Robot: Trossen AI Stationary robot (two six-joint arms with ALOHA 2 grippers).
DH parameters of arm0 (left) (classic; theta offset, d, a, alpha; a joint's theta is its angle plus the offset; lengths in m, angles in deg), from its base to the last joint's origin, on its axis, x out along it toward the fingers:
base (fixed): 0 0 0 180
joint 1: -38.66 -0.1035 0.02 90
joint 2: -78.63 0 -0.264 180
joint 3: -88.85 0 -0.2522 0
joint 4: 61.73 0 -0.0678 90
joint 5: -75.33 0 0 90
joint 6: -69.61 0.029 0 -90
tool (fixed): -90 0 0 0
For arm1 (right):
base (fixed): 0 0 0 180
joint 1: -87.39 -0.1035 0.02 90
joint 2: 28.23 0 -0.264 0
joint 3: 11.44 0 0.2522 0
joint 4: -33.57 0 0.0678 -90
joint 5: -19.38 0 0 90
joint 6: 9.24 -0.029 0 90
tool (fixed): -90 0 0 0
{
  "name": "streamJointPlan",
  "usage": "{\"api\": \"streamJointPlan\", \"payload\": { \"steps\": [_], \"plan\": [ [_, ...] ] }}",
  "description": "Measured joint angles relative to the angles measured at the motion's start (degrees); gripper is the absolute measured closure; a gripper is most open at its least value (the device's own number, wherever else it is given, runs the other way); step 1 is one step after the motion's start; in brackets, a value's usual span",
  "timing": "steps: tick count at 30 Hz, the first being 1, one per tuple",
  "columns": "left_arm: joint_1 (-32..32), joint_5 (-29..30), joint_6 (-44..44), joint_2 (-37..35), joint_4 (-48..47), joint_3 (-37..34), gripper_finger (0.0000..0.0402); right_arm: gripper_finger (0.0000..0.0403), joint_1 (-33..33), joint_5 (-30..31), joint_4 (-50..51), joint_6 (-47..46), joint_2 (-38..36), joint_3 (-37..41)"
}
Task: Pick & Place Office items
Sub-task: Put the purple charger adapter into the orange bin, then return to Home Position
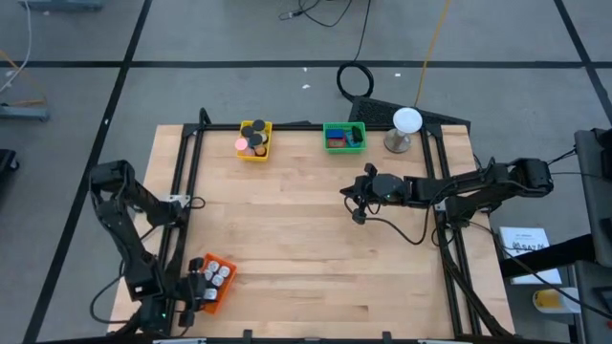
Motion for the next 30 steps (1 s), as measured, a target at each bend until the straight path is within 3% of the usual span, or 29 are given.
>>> {"api": "streamJointPlan", "payload": {
  "steps": [11,19,24,30],
  "plan": [
    [-0.11,-0.07,-0.15,1.14,0.86,0.0,0.0215,0.0403,0.0,0.0,0.0,0.0,0.0,0.0],
    [-0.11,-1.04,0.71,0.4,0.74,0.0,0.0255,0.0403,0.0,0.0,0.0,0.0,0.0,0.0],
    [-0.83,0.09,4.97,-5.17,-0.56,0.0,0.0285,0.0403,0.0,0.0,0.0,0.0,0.0,0.0],
    [-7.89,1.43,21.87,-14.5,-0.83,-0.95,0.0338,0.0403,0.0,0.0,-0.84,0.42,0.0,0.0]
  ]
}}
